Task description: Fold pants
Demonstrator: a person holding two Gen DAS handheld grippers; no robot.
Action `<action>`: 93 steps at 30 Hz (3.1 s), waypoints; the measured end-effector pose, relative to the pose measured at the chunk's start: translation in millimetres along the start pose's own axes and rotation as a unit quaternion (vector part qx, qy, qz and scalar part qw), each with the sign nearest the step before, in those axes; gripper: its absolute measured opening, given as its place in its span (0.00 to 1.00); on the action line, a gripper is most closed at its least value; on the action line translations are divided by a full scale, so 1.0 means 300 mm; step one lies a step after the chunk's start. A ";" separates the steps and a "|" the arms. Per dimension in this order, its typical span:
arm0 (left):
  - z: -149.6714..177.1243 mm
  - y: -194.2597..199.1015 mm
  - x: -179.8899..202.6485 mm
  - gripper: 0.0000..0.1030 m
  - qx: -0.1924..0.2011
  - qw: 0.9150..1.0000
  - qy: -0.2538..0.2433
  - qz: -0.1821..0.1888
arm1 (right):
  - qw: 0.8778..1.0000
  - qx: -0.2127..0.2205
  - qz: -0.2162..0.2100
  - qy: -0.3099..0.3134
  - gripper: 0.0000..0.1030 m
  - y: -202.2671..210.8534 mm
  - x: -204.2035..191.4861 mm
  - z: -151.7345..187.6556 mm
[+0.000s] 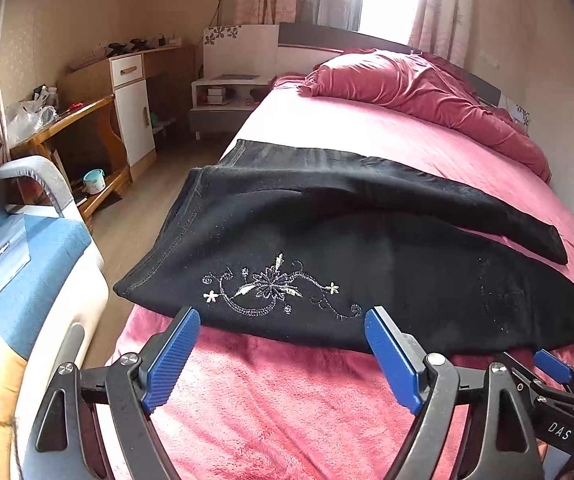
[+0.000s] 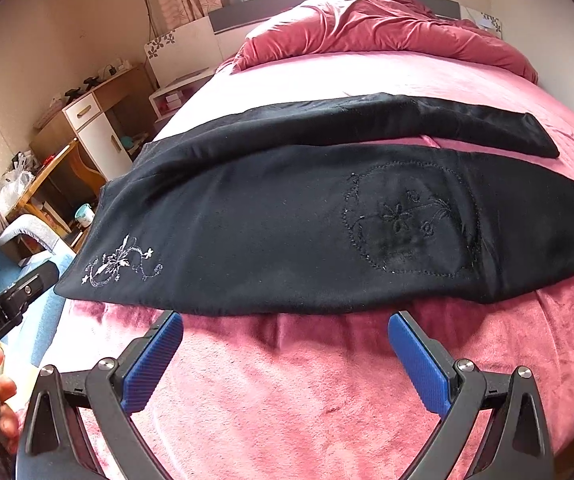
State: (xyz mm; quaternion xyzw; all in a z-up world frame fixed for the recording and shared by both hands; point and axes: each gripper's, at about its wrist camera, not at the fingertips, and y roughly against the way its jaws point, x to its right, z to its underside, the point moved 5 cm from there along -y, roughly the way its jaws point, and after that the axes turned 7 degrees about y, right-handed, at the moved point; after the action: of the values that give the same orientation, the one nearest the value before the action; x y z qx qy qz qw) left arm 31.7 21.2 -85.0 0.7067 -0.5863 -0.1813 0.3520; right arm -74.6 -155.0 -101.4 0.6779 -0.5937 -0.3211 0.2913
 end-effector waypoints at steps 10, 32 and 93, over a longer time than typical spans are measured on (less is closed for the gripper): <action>-0.001 -0.003 0.001 0.84 0.000 1.000 -0.005 -0.005 | 1.000 -0.001 0.006 -0.013 1.00 -0.003 0.035 0.007; -0.009 0.005 0.006 0.84 -0.001 1.000 -0.006 -0.001 | 1.000 -0.004 0.006 -0.013 1.00 -0.008 0.048 0.005; -0.030 -0.383 -0.391 0.47 -0.148 0.974 0.171 0.016 | 0.911 0.022 0.125 -0.393 0.17 0.011 1.204 0.064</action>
State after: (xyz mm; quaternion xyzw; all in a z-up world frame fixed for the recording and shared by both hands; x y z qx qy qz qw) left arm 89.4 143.5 -178.8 0.6582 -0.4948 -0.1368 0.5507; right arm -59.7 -513.9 -143.1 0.4229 -0.7472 -0.5095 0.0576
